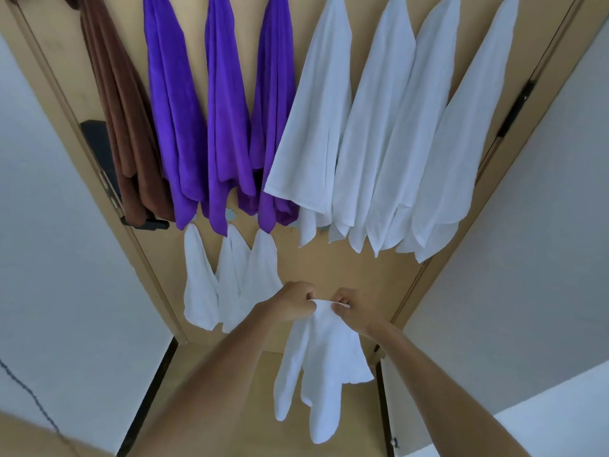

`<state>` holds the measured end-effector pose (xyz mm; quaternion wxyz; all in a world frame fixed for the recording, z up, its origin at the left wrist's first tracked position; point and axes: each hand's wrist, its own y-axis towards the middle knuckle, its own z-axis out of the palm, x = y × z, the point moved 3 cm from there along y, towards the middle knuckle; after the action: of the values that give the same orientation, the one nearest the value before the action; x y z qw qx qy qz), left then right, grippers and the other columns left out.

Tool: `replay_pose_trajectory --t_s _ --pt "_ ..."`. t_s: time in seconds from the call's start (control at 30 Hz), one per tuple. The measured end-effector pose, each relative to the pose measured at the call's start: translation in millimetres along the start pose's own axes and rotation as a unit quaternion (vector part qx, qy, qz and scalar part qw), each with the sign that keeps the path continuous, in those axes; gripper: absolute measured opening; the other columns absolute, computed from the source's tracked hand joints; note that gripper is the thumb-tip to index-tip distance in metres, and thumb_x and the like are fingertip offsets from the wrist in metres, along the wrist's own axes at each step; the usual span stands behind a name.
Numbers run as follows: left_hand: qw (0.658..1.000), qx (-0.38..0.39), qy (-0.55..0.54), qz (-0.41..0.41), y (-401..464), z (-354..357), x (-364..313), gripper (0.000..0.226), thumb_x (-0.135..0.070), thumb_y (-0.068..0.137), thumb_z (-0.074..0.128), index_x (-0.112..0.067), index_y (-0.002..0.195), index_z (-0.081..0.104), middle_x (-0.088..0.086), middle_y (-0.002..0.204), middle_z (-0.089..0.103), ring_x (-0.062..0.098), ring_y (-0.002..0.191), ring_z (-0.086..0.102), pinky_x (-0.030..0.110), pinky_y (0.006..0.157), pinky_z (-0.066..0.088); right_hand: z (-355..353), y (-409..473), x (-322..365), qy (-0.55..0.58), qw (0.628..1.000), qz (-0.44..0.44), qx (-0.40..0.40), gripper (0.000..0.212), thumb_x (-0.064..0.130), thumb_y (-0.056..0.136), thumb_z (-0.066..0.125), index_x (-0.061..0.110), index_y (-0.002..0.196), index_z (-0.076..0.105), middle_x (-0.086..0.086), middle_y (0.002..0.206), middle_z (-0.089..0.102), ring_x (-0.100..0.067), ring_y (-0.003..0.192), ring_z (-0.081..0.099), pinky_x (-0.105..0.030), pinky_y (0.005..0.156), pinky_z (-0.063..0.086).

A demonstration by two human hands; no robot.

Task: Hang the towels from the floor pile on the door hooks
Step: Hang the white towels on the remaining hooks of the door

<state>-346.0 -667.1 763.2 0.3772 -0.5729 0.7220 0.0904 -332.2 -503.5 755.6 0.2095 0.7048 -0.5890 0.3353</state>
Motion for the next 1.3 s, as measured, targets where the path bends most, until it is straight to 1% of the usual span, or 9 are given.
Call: replay_pose_trajectory --t_s 0.23,0.47,0.6,0.67,0.77,0.97,1.13,1.2,1.3 --pt "0.997 0.062 0.011 0.042 67 -1 18 0.016 -0.009 0.082 0.047 -0.016 0.068 0.048 -0.002 0.076 0.05 0.018 0.074 0.046 0.028 0.065 0.036 5 37 -21 -0.035 0.996 0.08 -0.025 0.011 0.009 0.089 0.054 0.015 0.084 0.061 0.011 0.073 0.054 -0.007 0.072 0.049 -0.006 0.056 0.034" --pt "0.994 0.074 0.007 0.08 109 -7 10 0.017 -0.007 0.084 0.047 -0.014 0.069 0.047 -0.005 0.071 0.047 0.016 0.07 0.045 0.026 0.061 0.036 -11 66 -30 -0.052 0.99 0.12 -0.046 0.01 0.014 0.089 0.053 0.021 0.082 0.057 0.006 0.082 0.059 -0.013 0.081 0.053 -0.018 0.061 0.037" --pt "0.993 0.06 -0.005 0.098 132 -16 14 0.02 -0.004 0.086 0.044 -0.013 0.068 0.044 -0.006 0.069 0.044 0.013 0.067 0.041 0.024 0.058 0.032 -13 90 -36 -0.044 0.99 0.124 -0.054 0.012 0.015 0.09 0.054 0.023 0.083 0.059 0.007 0.083 0.061 -0.011 0.085 0.056 -0.023 0.073 0.046" --pt "0.994 0.042 -0.004 0.101 142 -22 23 0.022 -0.002 0.087 0.043 -0.013 0.068 0.044 -0.007 0.067 0.042 0.01 0.064 0.039 0.021 0.057 0.031 -9 108 -36 -0.048 0.99 0.118 -0.052 0.011 0.015 0.091 0.053 0.02 0.087 0.062 0.009 0.084 0.061 -0.008 0.086 0.056 -0.021 0.078 0.046" --pt "0.996 0.011 0.003 0.089 158 -29 47 0.017 -0.004 0.089 0.044 -0.01 0.074 0.049 -0.004 0.068 0.047 0.014 0.069 0.044 0.024 0.06 0.035 5 135 -33 -0.062 0.993 0.098 -0.033 0.015 0.013 0.092 0.051 0.01 0.096 0.065 0.005 0.09 0.063 -0.008 0.089 0.053 -0.009 0.07 0.038" --pt "0.996 -0.061 -0.006 0.061 179 -34 103 0.014 -0.01 0.096 0.047 -0.004 0.089 0.057 0.005 0.086 0.052 0.016 0.081 0.051 0.022 0.07 0.038 51 188 -43 -0.052 0.996 0.065 -0.021 0.016 0.014 0.094 0.05 0.01 0.099 0.064 -0.002 0.1 0.067 -0.021 0.102 0.056 -0.029 0.087 0.045" --pt "0.986 -0.149 0.003 0.076 202 -50 138 0.012 -0.007 0.094 0.05 0.0 0.093 0.06 0.013 0.092 0.062 0.022 0.084 0.057 0.021 0.067 0.035 77 226 -40 -0.043 0.997 0.016 -0.07 0.019 0.009 0.094 0.051 -0.004 0.098 0.064 -0.019 0.099 0.066 -0.032 0.096 0.057 -0.035 0.082 0.045" --pt "0.974 -0.207 -0.007 0.095 213 -55 146 0.011 -0.005 0.092 0.051 0.0 0.091 0.061 0.015 0.086 0.062 0.026 0.081 0.057 0.024 0.066 0.035 80 239 -36 0.0 0.993 0.006 -0.114 0.016 0.003 0.092 0.052 -0.01 0.089 0.061 -0.026 0.087 0.063 -0.034 0.081 0.056 -0.026 0.069 0.045" --pt "0.95 -0.29 -0.027 0.113 224 -55 152 0.013 -0.008 0.094 0.053 0.002 0.093 0.061 0.006 0.08 0.054 0.015 0.075 0.051 0.021 0.067 0.035 84 253 -33 0.107 0.977 0.035 -0.181 0.004 0.005 0.09 0.056 0.002 0.089 0.058 -0.001 0.076 0.056 -0.018 0.078 0.05 -0.013 0.059 0.033"
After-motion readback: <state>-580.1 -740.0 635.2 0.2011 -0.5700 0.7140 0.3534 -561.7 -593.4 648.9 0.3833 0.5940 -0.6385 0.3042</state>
